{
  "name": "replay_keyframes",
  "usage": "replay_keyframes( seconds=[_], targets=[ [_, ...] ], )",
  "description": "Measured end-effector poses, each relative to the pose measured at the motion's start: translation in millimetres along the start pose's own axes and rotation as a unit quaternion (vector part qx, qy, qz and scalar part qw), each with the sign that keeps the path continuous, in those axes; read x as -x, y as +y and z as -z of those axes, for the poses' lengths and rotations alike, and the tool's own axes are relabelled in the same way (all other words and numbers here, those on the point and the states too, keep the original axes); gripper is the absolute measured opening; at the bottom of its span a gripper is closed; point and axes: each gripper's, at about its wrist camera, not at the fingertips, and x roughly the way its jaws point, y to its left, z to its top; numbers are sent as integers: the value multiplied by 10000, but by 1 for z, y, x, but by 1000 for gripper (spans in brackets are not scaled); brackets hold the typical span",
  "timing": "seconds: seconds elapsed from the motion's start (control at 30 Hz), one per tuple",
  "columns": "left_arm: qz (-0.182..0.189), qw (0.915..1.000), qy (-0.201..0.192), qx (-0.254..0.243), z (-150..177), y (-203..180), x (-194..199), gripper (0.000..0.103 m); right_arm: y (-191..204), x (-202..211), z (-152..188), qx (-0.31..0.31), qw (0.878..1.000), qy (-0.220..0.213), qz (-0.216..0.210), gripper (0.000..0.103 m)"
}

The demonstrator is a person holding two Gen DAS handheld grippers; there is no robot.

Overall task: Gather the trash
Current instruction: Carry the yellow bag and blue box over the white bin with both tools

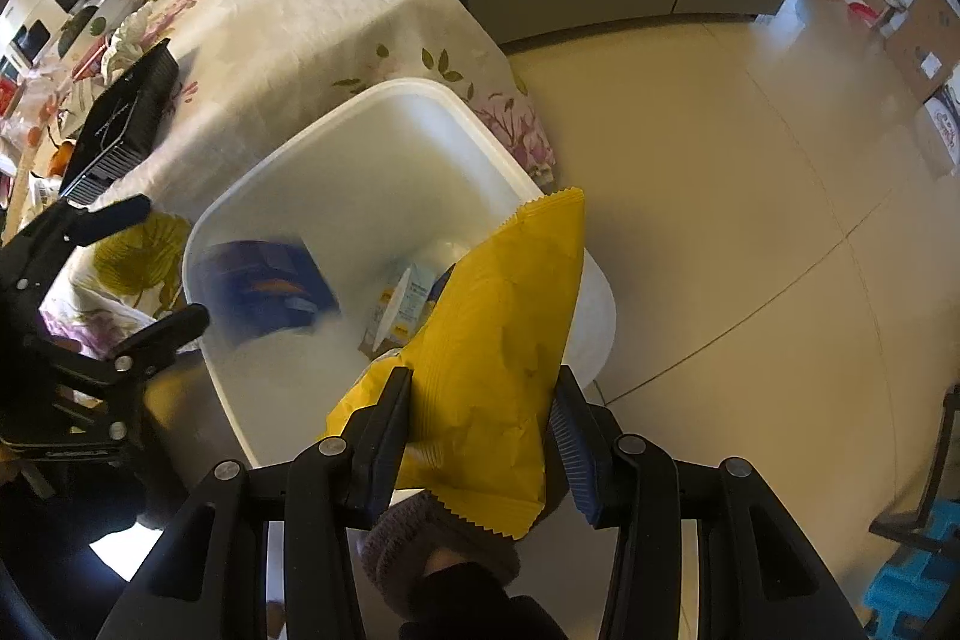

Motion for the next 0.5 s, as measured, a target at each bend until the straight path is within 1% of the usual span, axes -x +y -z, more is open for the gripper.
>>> replay_keyframes(
  seconds=[0.2, 0.43, 0.5],
  targets=[
    [-91, 9999, -37, 89, 4, 12, 13, 95, 7, -1, -2, 84, 10000, 41, 17, 47],
    [-219, 9995, -115, 200, 16, 29, 34, 95, 19, -6, -6, 151, 9999, 69, 22, 47],
    [-255, 9992, -144, 254, 18, 35, 39, 95, 22, -7, -8, 99, 9999, 100, -36, 55]
  ],
)
